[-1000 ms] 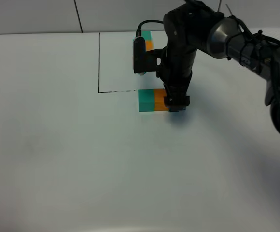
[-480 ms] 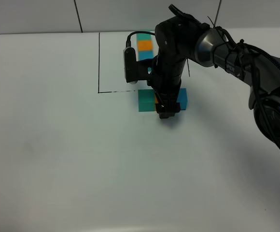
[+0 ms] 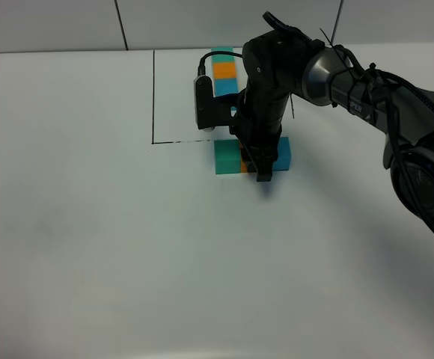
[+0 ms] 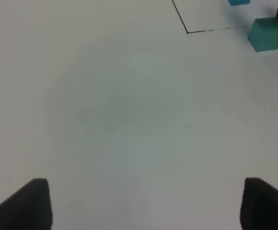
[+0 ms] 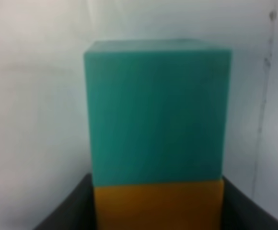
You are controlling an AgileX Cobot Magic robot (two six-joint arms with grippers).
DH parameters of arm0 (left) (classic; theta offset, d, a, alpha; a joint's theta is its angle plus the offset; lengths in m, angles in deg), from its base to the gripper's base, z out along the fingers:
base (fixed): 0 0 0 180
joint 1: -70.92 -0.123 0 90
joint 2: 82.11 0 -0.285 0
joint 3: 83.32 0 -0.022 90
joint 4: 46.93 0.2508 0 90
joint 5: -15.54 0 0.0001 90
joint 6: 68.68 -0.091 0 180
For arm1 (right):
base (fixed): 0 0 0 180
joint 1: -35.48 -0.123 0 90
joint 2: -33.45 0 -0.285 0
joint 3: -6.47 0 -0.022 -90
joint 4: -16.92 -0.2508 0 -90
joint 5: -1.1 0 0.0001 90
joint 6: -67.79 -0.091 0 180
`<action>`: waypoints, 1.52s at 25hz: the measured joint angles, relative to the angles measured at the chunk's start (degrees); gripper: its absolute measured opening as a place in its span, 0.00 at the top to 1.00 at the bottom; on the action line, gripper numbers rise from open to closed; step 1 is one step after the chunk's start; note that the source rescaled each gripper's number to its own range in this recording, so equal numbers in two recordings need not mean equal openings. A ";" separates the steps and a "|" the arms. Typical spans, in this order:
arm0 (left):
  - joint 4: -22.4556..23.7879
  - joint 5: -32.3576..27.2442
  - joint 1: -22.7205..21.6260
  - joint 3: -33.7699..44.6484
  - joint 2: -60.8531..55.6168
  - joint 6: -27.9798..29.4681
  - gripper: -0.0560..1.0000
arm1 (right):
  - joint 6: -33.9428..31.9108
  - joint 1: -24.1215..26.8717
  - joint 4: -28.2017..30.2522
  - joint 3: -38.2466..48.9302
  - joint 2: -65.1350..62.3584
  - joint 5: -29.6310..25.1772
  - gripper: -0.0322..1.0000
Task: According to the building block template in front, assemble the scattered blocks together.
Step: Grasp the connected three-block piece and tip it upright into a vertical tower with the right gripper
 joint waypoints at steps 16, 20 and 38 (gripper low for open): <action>0.00 0.00 0.00 0.00 0.00 0.00 0.20 | -59.29 -2.51 0.52 -0.02 -4.28 -11.02 0.95; 0.00 0.00 0.00 0.00 0.00 0.00 0.20 | -75.20 -3.95 1.89 -0.02 -4.28 -11.20 0.95; 0.00 0.02 0.00 0.00 0.00 0.00 0.20 | -96.81 -5.94 4.94 -0.02 -2.83 -6.13 0.96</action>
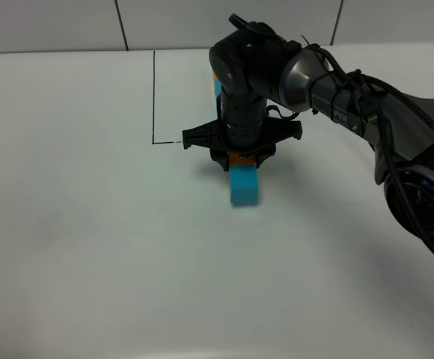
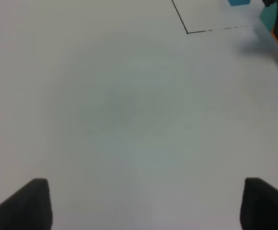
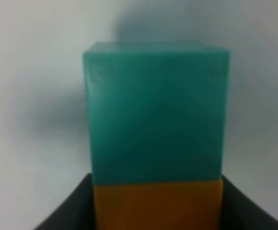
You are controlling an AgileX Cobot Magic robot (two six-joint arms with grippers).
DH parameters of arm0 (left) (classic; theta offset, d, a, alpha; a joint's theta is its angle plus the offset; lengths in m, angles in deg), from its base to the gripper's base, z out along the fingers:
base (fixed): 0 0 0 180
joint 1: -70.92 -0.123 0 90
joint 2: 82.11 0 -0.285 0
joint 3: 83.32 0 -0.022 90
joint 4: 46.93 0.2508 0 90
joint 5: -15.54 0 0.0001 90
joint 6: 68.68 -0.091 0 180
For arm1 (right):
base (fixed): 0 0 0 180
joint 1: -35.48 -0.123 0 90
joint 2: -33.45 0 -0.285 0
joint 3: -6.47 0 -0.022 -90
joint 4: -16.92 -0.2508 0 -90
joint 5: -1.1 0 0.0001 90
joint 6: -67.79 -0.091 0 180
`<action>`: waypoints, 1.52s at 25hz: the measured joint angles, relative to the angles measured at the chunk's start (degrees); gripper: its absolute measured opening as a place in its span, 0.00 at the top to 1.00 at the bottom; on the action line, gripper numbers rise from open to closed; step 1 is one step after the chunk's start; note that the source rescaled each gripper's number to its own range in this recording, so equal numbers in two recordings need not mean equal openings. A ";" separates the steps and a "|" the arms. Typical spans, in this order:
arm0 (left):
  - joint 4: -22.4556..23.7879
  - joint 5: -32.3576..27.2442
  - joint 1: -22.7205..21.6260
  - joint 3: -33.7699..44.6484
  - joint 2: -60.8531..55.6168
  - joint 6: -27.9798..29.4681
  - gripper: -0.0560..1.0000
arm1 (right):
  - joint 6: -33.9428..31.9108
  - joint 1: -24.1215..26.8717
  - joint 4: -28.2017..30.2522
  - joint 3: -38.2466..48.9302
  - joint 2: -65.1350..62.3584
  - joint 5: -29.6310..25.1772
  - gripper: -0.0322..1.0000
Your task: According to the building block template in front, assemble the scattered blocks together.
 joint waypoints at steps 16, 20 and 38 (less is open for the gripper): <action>0.00 0.00 0.00 0.00 0.00 0.00 0.20 | 0.10 -0.17 0.35 0.00 2.75 1.65 0.96; 0.00 0.00 0.00 0.00 0.00 0.00 0.20 | 0.41 -0.21 0.35 0.00 2.75 1.79 0.92; 0.00 0.00 0.00 0.00 0.00 0.00 0.20 | 8.21 0.05 -0.87 0.00 -0.87 1.49 0.01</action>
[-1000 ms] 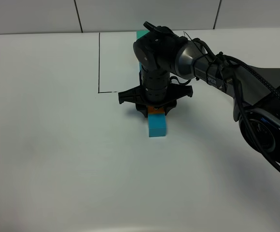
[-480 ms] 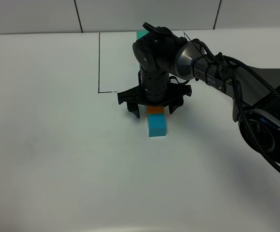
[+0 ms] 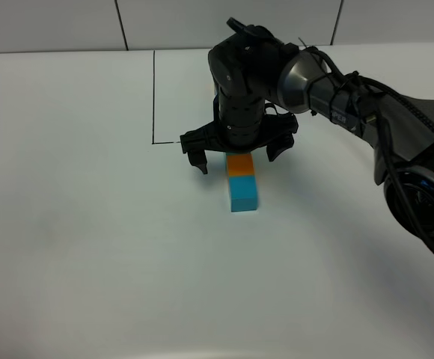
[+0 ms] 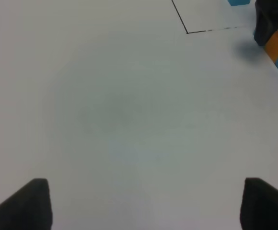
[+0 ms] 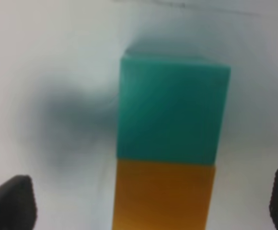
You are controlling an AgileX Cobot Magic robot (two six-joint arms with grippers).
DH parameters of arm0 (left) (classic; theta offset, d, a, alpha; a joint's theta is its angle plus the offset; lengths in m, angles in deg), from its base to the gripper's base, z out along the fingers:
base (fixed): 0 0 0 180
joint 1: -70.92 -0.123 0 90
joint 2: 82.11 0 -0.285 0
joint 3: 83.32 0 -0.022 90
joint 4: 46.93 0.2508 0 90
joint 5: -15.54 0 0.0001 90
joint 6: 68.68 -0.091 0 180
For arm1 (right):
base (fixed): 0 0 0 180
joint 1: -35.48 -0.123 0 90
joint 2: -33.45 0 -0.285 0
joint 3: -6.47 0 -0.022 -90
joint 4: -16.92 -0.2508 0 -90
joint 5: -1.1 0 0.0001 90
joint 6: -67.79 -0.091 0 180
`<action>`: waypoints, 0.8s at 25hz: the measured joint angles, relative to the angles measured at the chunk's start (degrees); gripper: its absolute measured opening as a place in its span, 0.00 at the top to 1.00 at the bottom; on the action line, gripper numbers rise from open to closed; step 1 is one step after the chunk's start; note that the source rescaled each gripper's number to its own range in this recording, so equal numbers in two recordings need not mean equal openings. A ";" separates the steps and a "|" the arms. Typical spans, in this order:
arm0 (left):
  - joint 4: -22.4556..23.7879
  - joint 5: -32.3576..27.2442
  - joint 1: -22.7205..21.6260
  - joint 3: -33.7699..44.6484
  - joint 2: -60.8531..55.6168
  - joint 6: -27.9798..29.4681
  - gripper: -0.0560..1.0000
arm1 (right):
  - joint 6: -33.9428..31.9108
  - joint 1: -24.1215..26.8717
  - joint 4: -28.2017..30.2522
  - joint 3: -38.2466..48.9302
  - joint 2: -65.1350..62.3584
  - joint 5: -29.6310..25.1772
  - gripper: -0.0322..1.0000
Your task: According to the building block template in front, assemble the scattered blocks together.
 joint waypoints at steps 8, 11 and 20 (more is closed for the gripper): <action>0.00 0.00 0.00 0.00 0.00 0.00 0.20 | 10.18 5.01 -7.08 0.00 -6.09 -3.39 0.01; 0.00 0.00 0.00 0.00 0.00 0.00 0.20 | 11.53 7.98 -6.18 1.10 -8.75 -3.70 0.01; 0.00 0.00 0.00 0.00 0.00 0.00 0.20 | 20.35 19.58 -8.32 14.73 -17.42 -0.67 0.04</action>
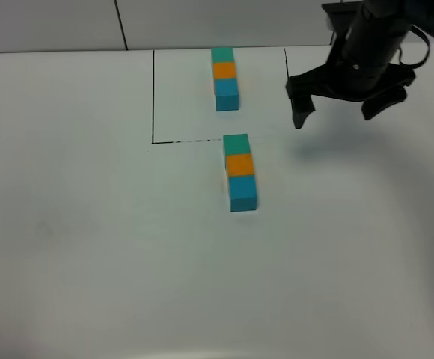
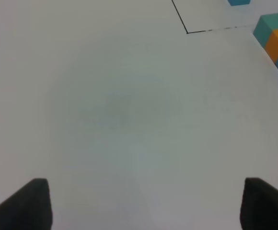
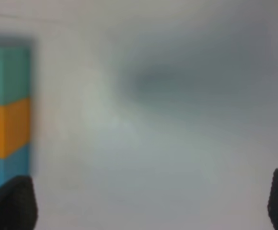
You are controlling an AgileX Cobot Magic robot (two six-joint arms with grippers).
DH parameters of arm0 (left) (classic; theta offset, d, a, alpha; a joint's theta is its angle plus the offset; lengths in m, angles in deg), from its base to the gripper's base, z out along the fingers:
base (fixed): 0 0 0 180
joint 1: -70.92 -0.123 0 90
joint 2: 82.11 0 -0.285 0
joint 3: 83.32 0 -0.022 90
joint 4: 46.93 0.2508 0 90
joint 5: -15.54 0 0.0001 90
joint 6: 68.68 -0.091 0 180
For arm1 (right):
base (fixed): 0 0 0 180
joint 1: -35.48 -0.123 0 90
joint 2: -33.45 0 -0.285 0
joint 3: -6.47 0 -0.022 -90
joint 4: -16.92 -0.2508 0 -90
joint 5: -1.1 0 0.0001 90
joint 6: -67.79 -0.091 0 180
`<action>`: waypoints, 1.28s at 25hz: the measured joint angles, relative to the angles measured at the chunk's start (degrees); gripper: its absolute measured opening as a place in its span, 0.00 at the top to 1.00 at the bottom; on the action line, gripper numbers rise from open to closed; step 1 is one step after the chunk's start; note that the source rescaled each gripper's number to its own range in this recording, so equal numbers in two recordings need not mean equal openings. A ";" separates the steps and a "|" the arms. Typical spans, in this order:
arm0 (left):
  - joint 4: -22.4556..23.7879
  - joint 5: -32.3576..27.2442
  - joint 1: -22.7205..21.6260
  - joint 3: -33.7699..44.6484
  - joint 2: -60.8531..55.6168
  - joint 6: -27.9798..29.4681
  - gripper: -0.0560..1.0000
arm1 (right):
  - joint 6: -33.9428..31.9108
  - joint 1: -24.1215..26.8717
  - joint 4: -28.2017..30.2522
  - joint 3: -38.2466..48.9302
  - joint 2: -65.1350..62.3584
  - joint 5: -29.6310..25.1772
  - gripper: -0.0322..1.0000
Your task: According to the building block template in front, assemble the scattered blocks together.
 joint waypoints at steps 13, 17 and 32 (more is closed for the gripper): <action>0.00 0.00 0.00 0.00 0.00 0.00 0.20 | 6.43 11.99 -2.19 32.37 -24.55 15.62 0.06; 0.00 0.00 0.00 0.00 0.00 0.00 0.20 | 7.61 13.15 -1.91 36.87 -33.34 15.78 0.07; 0.00 0.00 0.00 0.00 0.00 0.00 0.20 | 7.61 13.15 3.69 52.40 -64.53 11.49 0.07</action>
